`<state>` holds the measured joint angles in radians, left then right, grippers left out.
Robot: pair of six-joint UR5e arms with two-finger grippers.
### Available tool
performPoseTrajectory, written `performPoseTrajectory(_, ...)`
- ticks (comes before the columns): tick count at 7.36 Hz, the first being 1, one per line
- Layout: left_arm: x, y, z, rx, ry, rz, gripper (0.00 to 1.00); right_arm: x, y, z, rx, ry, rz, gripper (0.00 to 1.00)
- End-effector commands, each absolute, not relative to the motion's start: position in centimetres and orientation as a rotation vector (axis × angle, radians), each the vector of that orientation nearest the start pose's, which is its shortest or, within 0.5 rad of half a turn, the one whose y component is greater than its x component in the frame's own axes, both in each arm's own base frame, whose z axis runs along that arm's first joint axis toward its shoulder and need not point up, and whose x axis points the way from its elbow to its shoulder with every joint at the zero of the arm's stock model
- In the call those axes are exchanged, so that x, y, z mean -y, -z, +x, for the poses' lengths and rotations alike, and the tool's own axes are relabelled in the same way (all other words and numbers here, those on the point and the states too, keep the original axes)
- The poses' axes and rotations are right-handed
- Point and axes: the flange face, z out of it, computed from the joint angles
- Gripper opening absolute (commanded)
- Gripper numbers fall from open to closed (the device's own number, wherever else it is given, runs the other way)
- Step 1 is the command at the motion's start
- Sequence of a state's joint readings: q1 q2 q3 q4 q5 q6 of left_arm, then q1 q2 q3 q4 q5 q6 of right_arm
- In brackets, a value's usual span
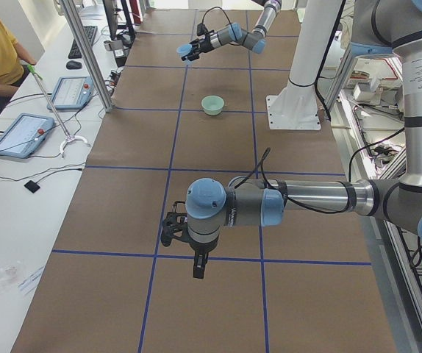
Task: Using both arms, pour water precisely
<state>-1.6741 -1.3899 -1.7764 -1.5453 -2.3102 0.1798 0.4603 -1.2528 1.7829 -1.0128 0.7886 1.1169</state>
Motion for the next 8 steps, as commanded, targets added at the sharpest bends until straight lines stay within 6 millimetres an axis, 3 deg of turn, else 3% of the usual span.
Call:
performPoseTrajectory(1, 40.6, -64.5, -10.9, -0.732, -0.073, 0.105, 1.00, 44.3, -36.1, -40.2, 0.557, -0.560, 1.088, 0.00)
performPoseTrajectory(2, 40.5, -64.5, -10.9, -0.732, -0.074, 0.104, 1.00, 43.9, -39.5, -38.5, 0.500, -0.585, 1.092, 0.00)
performPoseTrajectory(4, 40.6, -64.5, -10.9, -0.732, -0.075, 0.106, 1.00, 43.7, -44.6, -35.8, 0.426, -0.618, 1.081, 0.00)
performPoseTrajectory(7, 40.6, -64.3, -10.9, -0.732, -0.076, 0.109, 1.00, 43.9, -52.7, -36.6, 0.341, -0.654, 1.036, 0.00)
performPoseTrajectory(8, 40.7, -64.2, -10.9, -0.731, -0.076, 0.110, 1.00, 44.0, -53.7, -36.6, 0.346, -0.681, 1.028, 0.00)
